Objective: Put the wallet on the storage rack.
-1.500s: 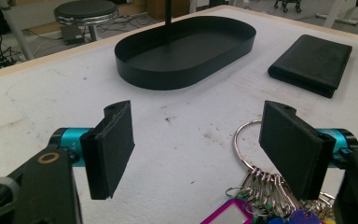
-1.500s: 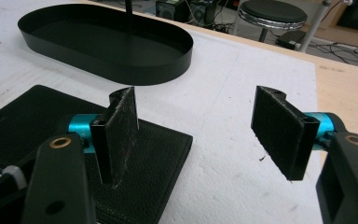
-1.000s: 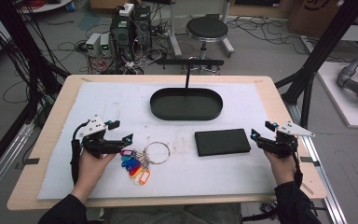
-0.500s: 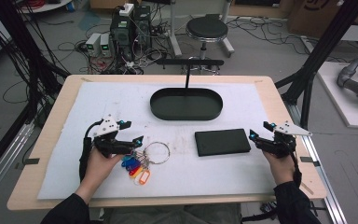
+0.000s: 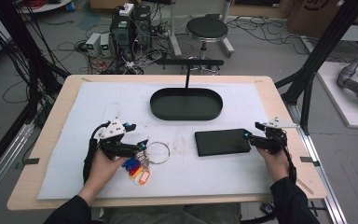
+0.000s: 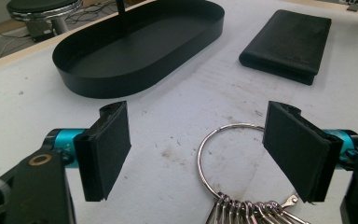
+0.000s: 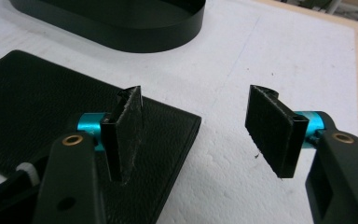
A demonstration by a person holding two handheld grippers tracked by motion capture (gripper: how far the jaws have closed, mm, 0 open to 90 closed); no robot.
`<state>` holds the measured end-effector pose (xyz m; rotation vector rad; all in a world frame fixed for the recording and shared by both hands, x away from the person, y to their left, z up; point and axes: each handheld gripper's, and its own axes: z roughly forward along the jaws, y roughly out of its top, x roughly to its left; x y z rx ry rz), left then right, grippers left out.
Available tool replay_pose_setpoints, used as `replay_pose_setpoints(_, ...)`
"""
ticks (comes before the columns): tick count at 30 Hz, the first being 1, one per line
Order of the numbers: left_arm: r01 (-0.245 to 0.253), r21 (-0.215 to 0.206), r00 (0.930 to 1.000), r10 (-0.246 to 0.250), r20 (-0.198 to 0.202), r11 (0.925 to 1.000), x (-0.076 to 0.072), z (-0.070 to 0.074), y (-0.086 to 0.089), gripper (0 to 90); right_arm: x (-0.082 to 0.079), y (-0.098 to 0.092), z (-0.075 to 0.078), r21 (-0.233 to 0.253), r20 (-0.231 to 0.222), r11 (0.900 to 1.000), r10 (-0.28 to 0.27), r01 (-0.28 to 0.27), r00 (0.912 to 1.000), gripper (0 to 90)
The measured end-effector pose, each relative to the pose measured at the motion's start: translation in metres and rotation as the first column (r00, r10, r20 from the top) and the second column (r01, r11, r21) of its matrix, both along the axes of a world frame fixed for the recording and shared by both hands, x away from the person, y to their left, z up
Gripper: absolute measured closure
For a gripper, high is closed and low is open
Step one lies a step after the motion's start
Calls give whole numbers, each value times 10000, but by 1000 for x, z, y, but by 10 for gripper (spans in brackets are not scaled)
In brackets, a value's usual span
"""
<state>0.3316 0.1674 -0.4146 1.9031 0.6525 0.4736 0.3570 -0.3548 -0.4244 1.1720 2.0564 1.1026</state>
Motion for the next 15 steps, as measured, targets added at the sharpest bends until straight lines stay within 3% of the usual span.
replay_pose_setpoints(8,38,-38,10000,-38,48,10000,-3,2,2,231,20,9,4,53,-779,9984,565,-563,9954,453)
replay_pose_setpoints(11,26,-40,10000,-26,66,10000,-3,2,2,231,31,6,6,355,-1256,9970,723,-684,9894,460)
replay_pose_setpoints(15,4,-64,10000,-4,68,10000,-3,1,4,231,38,3,2,568,-1560,9961,759,-677,9848,481)
